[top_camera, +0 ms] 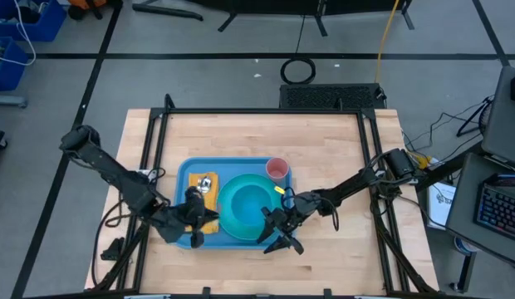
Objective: Set up tray
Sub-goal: Put the yellow knife on the blue serving tray to the left of the orange spoon
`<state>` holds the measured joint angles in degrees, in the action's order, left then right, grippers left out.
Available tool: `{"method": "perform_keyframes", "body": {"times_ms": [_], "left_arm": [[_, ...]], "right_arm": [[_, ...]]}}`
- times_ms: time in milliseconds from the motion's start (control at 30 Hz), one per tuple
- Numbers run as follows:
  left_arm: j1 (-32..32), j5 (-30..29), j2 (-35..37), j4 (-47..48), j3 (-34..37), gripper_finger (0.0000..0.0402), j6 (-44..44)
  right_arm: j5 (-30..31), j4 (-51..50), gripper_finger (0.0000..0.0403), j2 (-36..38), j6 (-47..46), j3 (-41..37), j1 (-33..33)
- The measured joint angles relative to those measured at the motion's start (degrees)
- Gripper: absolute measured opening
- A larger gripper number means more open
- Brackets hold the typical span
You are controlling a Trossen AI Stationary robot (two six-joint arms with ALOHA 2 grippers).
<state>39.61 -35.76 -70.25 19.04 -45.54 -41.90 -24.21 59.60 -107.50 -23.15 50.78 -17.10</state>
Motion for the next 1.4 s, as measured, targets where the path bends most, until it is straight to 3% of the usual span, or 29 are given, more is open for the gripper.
{"method": "perform_keyframes", "body": {"times_ms": [167,367,667,1000,1400], "left_arm": [[3.2,-7.6,3.5,13.1,0.0,0.0028,-11.6],[3.9,-7.9,5.2,19.4,1.5,0.0028,-20.5],[2.4,-2.3,10.6,0.5,15.5,0.0028,-21.4],[-5.3,10.6,23.0,-14.6,29.9,0.0028,-21.8],[-16.7,24.4,25.3,-19.9,34.8,0.0028,-20.0]], "right_arm": [[-0.1,0.0,0.0171,0.0,2.3,0.0,-0.2],[-0.1,0.0,0.0171,0.0,3.3,0.0,-0.2],[0.0,0.1,0.0171,0.0,4.4,0.0,1.3],[0.1,0.5,0.0171,0.0,4.8,0.0,2.9],[0.1,0.4,0.0171,0.0,5.0,0.0,2.9]]}}
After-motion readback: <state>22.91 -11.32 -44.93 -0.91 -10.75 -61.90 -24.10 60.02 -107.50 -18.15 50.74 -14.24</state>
